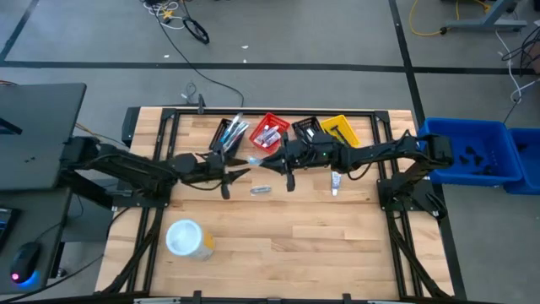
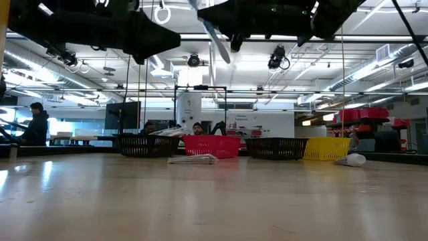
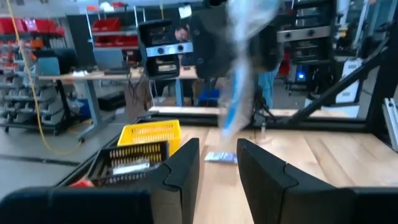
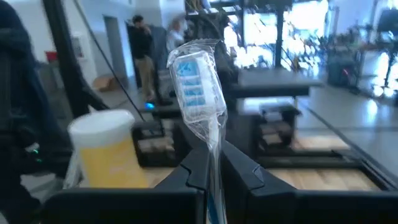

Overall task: Pick & Place Travel size toiletries
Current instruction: Put the blue toothbrush into the left black bin

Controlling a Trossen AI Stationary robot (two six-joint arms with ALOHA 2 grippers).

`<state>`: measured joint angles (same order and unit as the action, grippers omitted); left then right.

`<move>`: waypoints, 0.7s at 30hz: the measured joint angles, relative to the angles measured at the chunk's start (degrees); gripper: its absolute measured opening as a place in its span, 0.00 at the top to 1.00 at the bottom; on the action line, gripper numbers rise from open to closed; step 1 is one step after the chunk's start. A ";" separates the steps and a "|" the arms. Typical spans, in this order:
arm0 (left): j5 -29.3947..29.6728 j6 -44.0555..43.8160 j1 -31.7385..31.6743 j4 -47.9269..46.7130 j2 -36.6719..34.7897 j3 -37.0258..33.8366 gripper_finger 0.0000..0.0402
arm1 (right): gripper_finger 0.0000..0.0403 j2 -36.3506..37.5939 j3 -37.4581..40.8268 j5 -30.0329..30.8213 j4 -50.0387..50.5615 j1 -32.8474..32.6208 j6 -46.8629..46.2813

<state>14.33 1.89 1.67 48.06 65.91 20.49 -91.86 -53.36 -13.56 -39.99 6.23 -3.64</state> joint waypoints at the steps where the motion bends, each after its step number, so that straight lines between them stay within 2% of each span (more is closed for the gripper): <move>1: -0.01 0.06 0.00 2.44 1.67 0.00 0.71 | 0.94 -0.48 0.00 0.05 -1.45 -0.38 -0.01; 7: -0.35 -1.01 -0.02 13.34 8.45 0.71 0.67 | 0.94 -2.08 0.00 1.50 -5.56 -1.51 -0.02; 21: -3.11 -1.30 -0.14 2.65 9.29 9.50 0.49 | 0.94 -2.07 -0.02 2.96 -6.82 -1.57 -0.02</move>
<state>11.22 0.59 1.53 50.71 75.20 29.99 -93.93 -53.39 -10.60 -46.81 4.67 -3.66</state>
